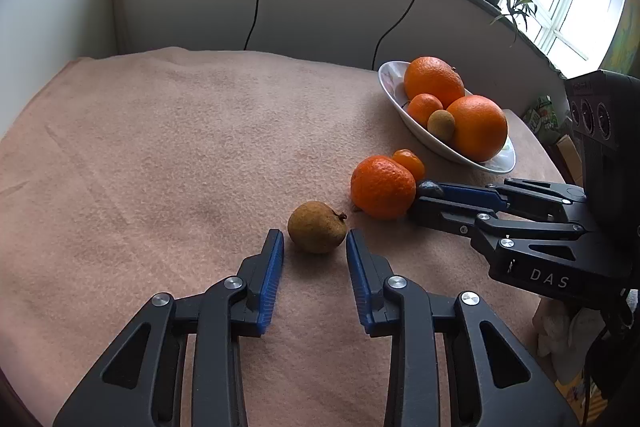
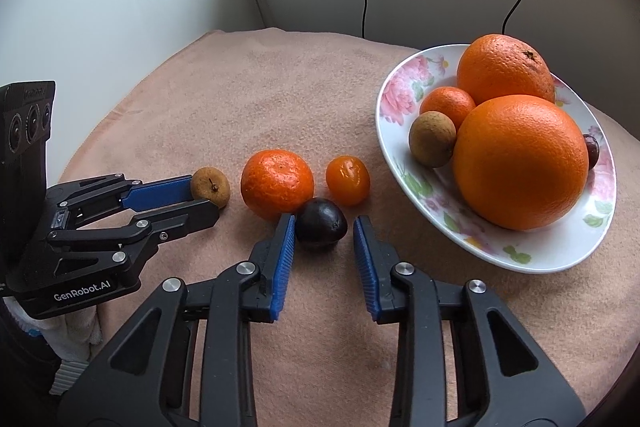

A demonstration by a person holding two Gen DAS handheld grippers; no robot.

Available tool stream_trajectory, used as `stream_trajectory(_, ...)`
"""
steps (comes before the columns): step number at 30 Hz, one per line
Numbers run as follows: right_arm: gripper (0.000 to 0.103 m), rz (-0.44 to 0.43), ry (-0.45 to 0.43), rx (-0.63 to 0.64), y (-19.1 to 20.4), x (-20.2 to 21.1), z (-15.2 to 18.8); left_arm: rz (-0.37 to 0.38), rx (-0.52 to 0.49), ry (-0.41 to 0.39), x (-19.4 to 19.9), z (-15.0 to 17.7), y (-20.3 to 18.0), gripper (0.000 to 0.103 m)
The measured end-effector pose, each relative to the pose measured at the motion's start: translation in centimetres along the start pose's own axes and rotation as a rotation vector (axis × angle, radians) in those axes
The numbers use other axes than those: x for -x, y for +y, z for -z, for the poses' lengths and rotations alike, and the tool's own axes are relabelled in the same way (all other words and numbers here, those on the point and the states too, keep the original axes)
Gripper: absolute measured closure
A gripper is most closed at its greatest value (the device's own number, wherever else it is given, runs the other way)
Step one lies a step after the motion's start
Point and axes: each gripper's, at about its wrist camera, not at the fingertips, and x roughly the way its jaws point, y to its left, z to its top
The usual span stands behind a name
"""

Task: Organize fruits
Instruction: 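Close the left tool on a brown kiwi while the right tool closes on a dark plum, then lift the kiwi with the left tool while the right tool carries the plum over the plate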

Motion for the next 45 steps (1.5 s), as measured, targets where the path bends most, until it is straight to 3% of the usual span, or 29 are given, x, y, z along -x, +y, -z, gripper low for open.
stream_trajectory(29, 0.077, 0.022, -0.022, 0.021, 0.3, 0.9, 0.4, 0.015, 0.003, -0.035, 0.8, 0.2, 0.0, 0.077)
stream_trajectory(45, 0.077, 0.026, -0.098, 0.002, -0.2, 5.0, 1.3, 0.026, -0.01, -0.081, 2.3, -1.1, -1.2, 0.077)
